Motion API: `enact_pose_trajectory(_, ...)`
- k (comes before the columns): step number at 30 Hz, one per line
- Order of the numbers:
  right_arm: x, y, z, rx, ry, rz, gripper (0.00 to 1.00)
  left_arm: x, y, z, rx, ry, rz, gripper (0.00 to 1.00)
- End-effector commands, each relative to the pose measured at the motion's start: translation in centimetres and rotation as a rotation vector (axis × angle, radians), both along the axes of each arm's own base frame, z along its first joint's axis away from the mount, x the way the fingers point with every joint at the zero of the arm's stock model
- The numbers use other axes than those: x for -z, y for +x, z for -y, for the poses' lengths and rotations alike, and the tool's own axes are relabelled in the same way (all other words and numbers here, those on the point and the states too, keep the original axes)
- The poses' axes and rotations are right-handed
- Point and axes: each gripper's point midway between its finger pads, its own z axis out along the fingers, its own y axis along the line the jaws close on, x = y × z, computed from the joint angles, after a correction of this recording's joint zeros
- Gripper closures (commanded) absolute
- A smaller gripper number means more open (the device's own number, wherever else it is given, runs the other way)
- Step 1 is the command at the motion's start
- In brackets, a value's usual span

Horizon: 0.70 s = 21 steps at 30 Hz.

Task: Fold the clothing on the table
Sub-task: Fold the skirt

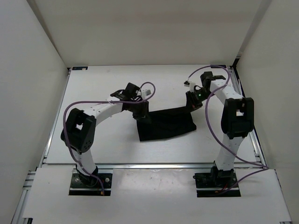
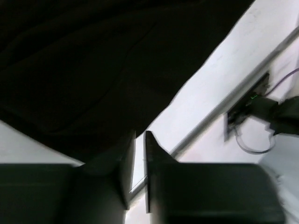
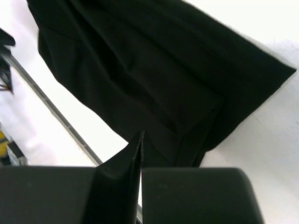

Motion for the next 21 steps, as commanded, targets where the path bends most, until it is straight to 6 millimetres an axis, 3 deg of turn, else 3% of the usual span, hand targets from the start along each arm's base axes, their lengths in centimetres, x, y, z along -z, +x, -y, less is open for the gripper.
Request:
enact_pose_trajectory(1, -1.3, -0.8, 0.4, -0.070, -0.027, 0.072, 1.00, 0.8, -0.7, -2.6, 0.053, 0.093, 0.058, 0.79)
enact_pose_trajectory(2, -1.4, -1.0, 0.2, -0.102, -0.029, 0.088, 1.00, 1.5, -0.6, -3.1, 0.040, 0.111, 0.049, 0.83)
enact_pose_trajectory(7, -0.8, -2.5, -0.4, -0.173, -0.041, 0.077, 1.00, 3.1, 0.2, -3.3, 0.036, 0.137, 0.061, 0.84)
enact_pose_trajectory(14, 1.1, -3.6, -1.9, -0.326, -0.088, 0.133, 1.00, 2.9, 0.5, -0.6, 0.044, 0.079, 0.063, 0.90)
enact_pose_trajectory(16, 1.8, -3.1, -2.2, -0.349, -0.119, 0.180, 1.00, 3.3, 0.2, -0.5, 0.043, 0.086, 0.050, 1.00)
enact_pose_trajectory(20, 2.9, -2.6, -4.1, -0.415, -0.187, 0.333, 1.00, 4.4, -0.3, -0.8, 0.059, 0.111, 0.054, 1.00)
enact_pose_trajectory(21, 3.6, -3.3, -4.1, -0.436, -0.236, 0.357, 0.99, 5.2, -0.8, -1.1, 0.061, 0.125, 0.039, 1.00)
